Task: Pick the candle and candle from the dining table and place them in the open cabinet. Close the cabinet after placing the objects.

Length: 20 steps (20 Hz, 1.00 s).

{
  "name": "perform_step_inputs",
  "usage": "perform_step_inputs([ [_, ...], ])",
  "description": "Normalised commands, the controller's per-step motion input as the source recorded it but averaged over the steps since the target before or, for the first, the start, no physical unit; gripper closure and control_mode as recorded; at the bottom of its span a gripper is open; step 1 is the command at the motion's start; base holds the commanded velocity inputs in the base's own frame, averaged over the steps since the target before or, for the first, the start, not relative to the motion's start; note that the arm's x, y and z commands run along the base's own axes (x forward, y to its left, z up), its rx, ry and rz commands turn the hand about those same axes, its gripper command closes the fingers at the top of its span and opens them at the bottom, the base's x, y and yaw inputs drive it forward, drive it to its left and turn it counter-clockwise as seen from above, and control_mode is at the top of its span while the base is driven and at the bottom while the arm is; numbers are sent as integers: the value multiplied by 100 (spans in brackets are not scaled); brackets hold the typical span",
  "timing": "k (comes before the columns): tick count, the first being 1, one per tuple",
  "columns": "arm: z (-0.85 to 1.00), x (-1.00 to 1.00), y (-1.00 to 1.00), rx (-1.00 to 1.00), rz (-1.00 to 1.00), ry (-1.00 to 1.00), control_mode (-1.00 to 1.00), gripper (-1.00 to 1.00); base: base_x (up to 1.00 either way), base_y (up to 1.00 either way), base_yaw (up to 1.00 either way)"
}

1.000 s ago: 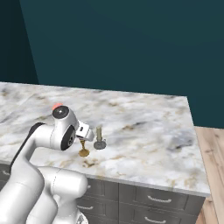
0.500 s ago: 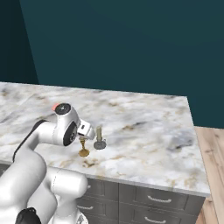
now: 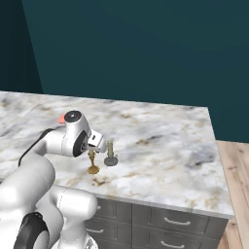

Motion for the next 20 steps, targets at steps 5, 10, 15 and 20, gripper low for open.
perform_step_inputs([
  [5,-17,0,0,0,0,0,-100,-100,0,0,0],
  [10,-17,0,0,0,0,0,-100,-100,0,0,0],
  [15,0,0,-9,0,0,0,-100,-100,0,0,0],
  [20,0,0,-10,0,0,0,-100,-100,0,0,0],
])
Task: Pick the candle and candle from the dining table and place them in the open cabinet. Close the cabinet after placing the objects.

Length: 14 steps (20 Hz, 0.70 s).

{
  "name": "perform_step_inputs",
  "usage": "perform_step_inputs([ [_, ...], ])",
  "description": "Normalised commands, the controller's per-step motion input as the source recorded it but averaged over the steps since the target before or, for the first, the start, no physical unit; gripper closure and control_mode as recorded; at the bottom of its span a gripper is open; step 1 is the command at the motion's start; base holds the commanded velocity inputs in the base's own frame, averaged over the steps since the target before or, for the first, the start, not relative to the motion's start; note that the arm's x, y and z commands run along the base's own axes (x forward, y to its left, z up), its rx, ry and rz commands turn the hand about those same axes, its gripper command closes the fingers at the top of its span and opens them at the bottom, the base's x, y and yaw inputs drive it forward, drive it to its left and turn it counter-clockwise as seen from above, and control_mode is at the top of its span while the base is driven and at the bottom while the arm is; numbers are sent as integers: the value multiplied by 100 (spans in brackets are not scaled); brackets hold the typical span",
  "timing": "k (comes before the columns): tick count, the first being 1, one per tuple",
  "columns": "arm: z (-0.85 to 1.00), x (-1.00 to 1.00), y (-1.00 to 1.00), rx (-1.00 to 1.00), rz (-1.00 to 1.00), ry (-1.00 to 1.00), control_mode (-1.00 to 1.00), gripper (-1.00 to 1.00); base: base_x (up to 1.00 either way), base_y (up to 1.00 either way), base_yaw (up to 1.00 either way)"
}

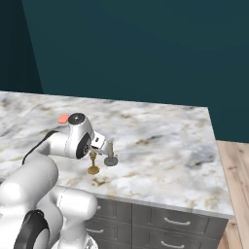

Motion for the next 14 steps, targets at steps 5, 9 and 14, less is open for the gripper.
perform_step_inputs([
  [5,0,0,0,0,0,0,-100,-100,0,0,0],
  [9,0,0,0,0,0,0,-100,-100,0,0,0],
  [14,0,0,0,0,0,0,-100,100,0,0,0],
])
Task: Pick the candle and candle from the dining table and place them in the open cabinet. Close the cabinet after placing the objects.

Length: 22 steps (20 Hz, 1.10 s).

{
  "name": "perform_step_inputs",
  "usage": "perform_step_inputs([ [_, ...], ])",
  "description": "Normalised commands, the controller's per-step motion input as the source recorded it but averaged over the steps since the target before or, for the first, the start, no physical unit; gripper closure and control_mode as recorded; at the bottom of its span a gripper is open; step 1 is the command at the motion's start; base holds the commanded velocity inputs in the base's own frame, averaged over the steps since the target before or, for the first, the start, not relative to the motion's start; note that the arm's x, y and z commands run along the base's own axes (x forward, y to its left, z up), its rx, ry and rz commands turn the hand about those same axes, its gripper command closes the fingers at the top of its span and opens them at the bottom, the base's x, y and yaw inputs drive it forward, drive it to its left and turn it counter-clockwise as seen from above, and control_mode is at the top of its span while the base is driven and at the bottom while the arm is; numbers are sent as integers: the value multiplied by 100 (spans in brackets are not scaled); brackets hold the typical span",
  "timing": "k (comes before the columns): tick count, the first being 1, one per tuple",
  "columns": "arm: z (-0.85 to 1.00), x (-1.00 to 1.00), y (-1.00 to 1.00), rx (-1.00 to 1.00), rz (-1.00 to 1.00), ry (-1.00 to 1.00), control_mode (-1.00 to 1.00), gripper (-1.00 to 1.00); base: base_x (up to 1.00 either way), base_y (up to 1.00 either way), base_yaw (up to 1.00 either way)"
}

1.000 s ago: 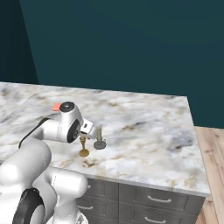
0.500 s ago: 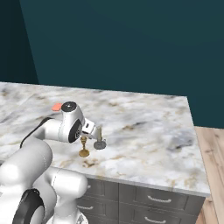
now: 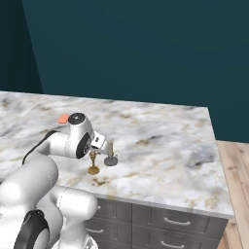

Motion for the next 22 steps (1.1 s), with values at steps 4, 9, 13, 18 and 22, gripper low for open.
perform_step_inputs([
  [4,0,0,0,0,0,0,-100,100,0,0,0],
  [9,0,0,0,0,0,0,-100,100,0,0,0],
  [13,0,0,0,0,0,0,-100,100,0,0,0],
  [18,25,-36,0,1,2,0,-100,100,0,0,0],
  [22,56,-57,0,5,4,-3,-100,100,0,0,0],
])
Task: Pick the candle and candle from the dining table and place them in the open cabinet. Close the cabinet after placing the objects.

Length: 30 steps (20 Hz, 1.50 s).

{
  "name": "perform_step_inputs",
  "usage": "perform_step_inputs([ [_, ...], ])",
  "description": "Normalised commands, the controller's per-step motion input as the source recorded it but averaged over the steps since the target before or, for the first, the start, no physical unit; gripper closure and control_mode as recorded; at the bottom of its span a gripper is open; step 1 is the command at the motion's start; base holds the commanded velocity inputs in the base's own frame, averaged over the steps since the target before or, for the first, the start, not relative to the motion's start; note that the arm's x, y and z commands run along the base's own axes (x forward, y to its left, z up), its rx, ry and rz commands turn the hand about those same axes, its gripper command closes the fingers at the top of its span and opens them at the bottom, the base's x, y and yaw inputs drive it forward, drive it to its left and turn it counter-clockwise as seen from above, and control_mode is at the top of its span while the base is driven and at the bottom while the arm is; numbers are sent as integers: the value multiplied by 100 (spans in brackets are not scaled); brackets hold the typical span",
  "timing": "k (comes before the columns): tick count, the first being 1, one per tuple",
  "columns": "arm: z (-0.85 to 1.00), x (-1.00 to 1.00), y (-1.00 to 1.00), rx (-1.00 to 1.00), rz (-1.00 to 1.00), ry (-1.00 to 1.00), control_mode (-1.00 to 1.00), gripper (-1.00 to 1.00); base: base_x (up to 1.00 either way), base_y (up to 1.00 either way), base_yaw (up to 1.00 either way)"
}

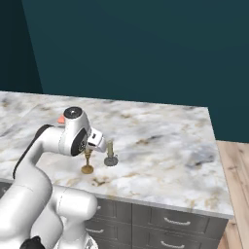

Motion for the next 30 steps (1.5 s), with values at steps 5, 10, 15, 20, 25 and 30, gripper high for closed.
perform_step_inputs([
  [5,40,-40,-1,1,2,0,-100,100,0,0,0],
  [10,0,0,0,0,0,0,-100,100,0,0,0],
  [15,0,0,0,0,0,0,-100,100,0,0,0],
  [20,0,-47,0,1,0,2,-100,100,0,0,0],
  [25,0,-99,0,3,0,0,-100,100,0,0,0],
  [30,-6,-16,6,0,0,-3,-100,100,0,0,0],
])
